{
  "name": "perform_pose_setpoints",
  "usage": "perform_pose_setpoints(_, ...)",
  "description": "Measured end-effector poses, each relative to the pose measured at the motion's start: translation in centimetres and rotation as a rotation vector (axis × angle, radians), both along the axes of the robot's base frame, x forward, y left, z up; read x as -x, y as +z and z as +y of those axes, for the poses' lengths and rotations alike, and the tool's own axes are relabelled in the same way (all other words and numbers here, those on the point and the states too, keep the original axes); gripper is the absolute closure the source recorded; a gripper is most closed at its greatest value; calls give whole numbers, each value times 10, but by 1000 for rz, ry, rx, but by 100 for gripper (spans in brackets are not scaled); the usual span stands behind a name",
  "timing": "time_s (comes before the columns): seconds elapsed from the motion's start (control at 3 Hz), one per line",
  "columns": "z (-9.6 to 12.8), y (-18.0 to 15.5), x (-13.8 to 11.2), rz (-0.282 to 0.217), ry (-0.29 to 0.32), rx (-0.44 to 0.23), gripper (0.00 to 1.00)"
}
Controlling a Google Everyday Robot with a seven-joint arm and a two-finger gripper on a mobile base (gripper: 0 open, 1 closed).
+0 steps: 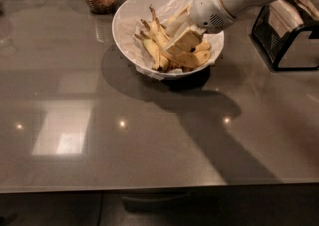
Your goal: Pick banana from white bowl
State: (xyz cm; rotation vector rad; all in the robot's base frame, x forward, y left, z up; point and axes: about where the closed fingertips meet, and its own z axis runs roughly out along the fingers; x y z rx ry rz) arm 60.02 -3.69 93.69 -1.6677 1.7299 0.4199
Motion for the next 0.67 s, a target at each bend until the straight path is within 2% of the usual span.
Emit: perform_pose_setpoints(0.67, -7, -14, -8, 23, -17, 17, 47)
